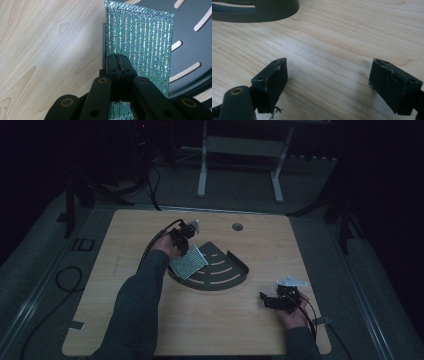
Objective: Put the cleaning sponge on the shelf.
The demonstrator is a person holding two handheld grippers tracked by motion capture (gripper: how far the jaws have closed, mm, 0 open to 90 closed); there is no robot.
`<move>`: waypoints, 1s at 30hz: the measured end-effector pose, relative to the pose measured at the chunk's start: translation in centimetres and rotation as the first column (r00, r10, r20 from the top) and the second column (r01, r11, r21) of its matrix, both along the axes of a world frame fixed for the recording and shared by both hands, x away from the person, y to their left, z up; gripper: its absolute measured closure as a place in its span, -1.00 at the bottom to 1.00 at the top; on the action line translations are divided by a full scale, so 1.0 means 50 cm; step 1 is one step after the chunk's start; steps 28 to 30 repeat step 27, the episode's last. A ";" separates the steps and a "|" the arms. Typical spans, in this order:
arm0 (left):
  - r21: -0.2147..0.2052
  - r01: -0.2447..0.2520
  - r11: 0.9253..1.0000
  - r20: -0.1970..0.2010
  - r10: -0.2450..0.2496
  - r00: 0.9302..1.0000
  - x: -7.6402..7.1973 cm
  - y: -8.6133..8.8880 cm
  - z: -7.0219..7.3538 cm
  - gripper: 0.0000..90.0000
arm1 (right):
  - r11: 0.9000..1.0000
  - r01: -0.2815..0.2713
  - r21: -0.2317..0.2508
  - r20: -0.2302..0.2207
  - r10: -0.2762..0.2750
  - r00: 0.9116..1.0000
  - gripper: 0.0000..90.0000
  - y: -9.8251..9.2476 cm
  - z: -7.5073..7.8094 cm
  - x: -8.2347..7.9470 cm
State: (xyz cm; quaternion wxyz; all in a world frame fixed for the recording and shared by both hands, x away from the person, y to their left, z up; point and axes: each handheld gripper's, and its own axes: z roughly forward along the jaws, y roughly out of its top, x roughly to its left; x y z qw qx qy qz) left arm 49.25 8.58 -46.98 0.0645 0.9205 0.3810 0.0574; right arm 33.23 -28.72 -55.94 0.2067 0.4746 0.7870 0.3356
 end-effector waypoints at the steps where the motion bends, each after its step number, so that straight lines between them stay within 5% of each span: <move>1: 0.009 -0.006 1.000 -0.002 0.006 1.000 0.001 0.001 -0.002 0.97 | 1.000 0.000 0.000 0.000 0.000 1.000 -0.67 0.000 0.000 0.000; 15: -0.008 -0.030 1.000 -0.001 0.030 1.000 -0.003 0.021 0.007 0.84 | 1.000 0.000 0.000 0.000 0.000 1.000 -0.67 0.000 0.000 0.000; 23: -0.081 -0.059 0.995 0.001 0.059 0.998 -0.016 0.053 0.029 0.49 | 1.000 0.000 0.000 0.000 0.000 1.000 -0.67 0.000 0.000 0.000; 26: -0.154 -0.084 0.985 0.002 0.086 0.996 -0.026 0.074 0.040 0.43 | 1.000 0.001 0.000 -0.001 -0.001 1.000 -0.67 0.000 0.000 0.000; 30: -0.154 -0.084 0.985 0.002 0.086 0.996 -0.026 0.074 0.040 0.41 | 1.000 0.000 0.000 -0.001 0.000 1.000 -0.67 0.000 0.000 0.000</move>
